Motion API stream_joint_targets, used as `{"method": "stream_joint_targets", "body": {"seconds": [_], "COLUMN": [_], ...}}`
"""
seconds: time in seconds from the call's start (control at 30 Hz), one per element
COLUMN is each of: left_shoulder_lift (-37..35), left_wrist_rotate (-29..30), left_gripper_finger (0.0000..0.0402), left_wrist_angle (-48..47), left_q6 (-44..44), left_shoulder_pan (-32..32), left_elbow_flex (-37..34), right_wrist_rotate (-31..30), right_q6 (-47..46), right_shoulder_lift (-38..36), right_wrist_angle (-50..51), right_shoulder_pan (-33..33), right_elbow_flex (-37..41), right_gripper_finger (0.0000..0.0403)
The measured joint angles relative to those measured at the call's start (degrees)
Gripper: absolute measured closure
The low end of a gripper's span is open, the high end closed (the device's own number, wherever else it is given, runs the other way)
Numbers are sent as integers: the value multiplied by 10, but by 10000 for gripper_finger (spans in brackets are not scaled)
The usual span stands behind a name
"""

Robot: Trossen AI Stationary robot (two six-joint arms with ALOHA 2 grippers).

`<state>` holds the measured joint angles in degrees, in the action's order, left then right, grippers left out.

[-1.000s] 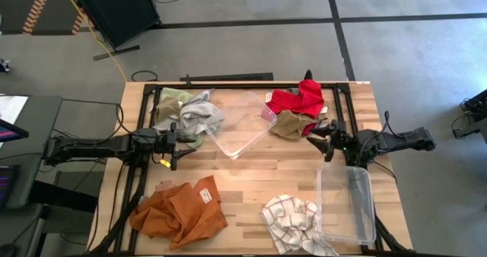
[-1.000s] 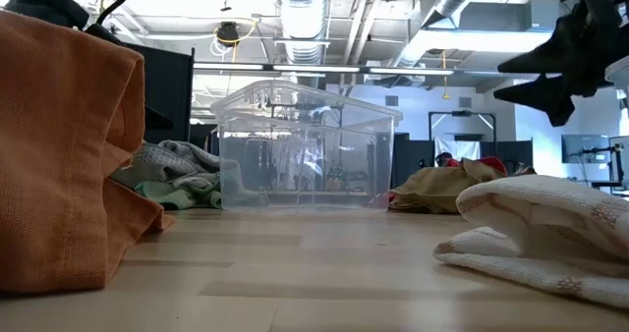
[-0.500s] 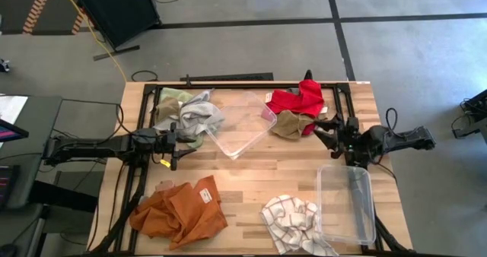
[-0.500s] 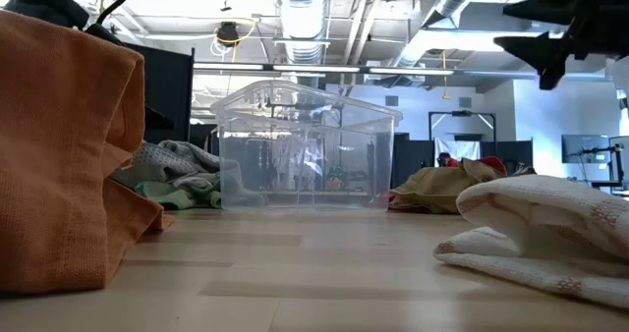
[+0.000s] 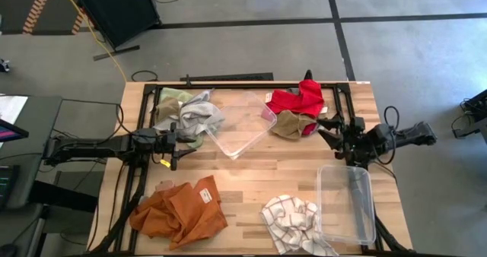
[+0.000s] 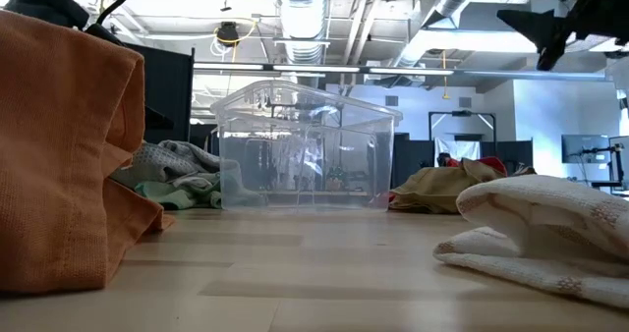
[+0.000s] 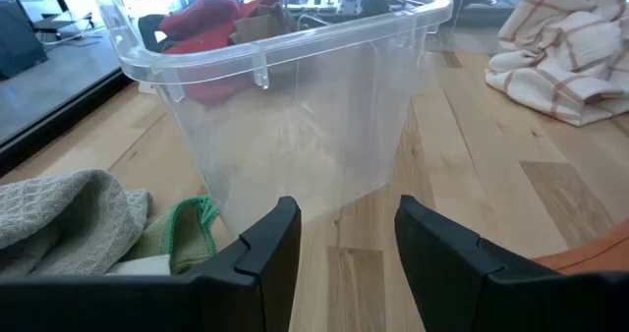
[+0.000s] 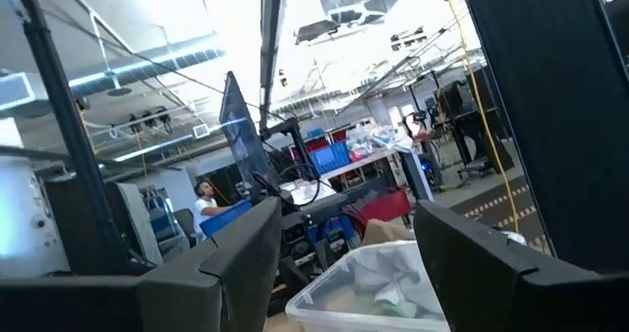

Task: Sort towels by color in basket
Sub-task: Put the red towel into the top transparent bin

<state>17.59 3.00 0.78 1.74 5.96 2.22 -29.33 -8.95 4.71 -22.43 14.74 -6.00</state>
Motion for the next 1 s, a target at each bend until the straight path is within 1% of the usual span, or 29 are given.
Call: {"method": "stream_joint_targets", "body": {"seconds": [0.43, 0.53, 0.73, 1.0], "left_shoulder_lift": [0, 0, 0, 0], "left_wrist_rotate": [0, 0, 0, 0], "left_gripper_finger": [242, 242, 242, 242], "left_wrist_angle": [0, 0, 0, 0], "left_q6": [0, 0, 0, 0], "left_shoulder_pan": [0, 0, 0, 0], "left_elbow_flex": [0, 0, 0, 0], "right_wrist_rotate": [1, 10, 11, 26], "right_q6": [23, 32, 34, 34], "right_shoulder_lift": [172, 203, 256, 300], "right_wrist_angle": [-7, -7, -7, -6], "right_shoulder_pan": [2, 2, 2, 2], "right_elbow_flex": [-99, -117, -148, -174], "right_gripper_finger": [143, 143, 143, 143]}}
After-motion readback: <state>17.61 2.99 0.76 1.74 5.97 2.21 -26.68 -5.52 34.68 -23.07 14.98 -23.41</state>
